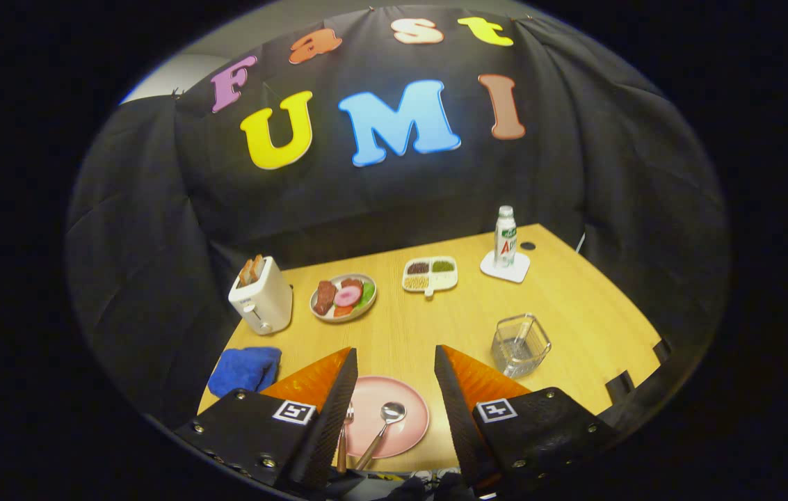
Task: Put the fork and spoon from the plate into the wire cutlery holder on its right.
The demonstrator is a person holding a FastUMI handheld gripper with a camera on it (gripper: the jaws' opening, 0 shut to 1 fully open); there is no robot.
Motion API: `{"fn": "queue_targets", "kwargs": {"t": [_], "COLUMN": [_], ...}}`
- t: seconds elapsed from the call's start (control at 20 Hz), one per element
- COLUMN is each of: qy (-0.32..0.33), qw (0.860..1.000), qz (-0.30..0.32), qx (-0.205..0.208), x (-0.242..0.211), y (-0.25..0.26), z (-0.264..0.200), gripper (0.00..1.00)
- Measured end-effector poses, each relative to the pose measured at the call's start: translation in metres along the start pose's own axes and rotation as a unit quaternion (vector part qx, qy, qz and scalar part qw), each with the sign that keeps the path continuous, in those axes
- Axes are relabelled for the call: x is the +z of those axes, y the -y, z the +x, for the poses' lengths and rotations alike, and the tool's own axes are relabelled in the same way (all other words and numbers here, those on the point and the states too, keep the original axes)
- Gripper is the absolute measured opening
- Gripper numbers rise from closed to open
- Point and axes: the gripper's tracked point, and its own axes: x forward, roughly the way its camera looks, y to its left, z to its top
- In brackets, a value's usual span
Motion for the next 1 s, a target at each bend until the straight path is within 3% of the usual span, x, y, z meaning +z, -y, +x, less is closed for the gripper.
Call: {"fn": "queue_targets", "kwargs": {"t": [0.2, 0.25, 0.45, 1.0], "qy": [-0.117, -0.142, -0.221, -0.318], "qw": [0.992, 0.989, 0.972, 0.946], "qz": [0.035, 0.045, 0.071, 0.056], "qx": [0.015, 0.016, 0.026, 0.021], "x": [-0.065, -0.08, -0.128, -0.193], "y": [-0.002, -0.001, -0.009, -0.026], "z": [0.027, 0.034, 0.054, 0.082], "gripper": [0.7, 0.62, 0.6, 0.6]}}
